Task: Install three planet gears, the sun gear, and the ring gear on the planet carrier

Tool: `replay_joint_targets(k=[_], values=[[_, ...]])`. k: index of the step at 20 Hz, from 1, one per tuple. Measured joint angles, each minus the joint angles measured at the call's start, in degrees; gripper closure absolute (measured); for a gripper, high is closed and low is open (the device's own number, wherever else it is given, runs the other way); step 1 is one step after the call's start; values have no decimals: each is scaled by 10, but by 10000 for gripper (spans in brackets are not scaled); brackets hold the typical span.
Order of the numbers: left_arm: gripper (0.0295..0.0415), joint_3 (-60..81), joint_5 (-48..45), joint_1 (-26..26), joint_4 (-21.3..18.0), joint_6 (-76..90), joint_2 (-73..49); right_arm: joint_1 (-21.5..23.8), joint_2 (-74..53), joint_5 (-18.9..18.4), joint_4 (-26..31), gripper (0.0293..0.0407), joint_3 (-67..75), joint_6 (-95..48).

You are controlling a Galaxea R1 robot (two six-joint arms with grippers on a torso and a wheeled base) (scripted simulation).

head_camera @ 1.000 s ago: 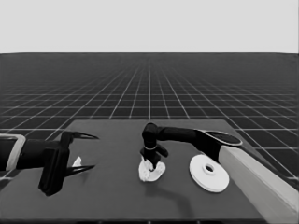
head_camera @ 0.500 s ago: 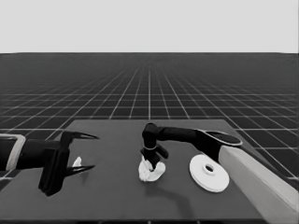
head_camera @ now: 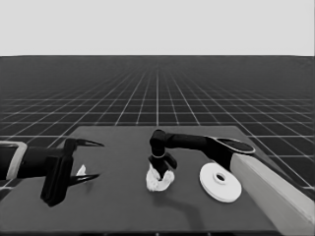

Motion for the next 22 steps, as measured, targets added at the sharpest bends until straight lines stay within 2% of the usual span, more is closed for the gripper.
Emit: replay_joint_targets(k=[6, 8, 9, 11, 16, 17, 18, 20, 22], values=[[326, 0, 0, 0, 0, 0, 0, 0, 0, 0, 0, 388, 0, 36], [326, 0, 0, 0, 0, 0, 0, 0, 0, 0, 0, 328, 0, 42], [326, 0, 0, 0, 0, 0, 0, 0, 0, 0, 0, 319, 0, 43], [326, 0, 0, 0, 0, 0, 0, 0, 0, 0, 0, 316, 0, 44], [326, 0, 0, 0, 0, 0, 0, 0, 0, 0, 0, 315, 0, 45], [326, 0, 0, 0, 0, 0, 0, 28, -5, -15, 25, 307, 22, -181], [326, 0, 0, 0, 0, 0, 0, 50, -7, -21, 40, 309, 32, -322], [326, 0, 0, 0, 0, 0, 0, 69, -8, -22, 57, 314, 39, -457], [326, 0, 0, 0, 0, 0, 0, 76, -9, -22, 63, 315, 41, -505]])
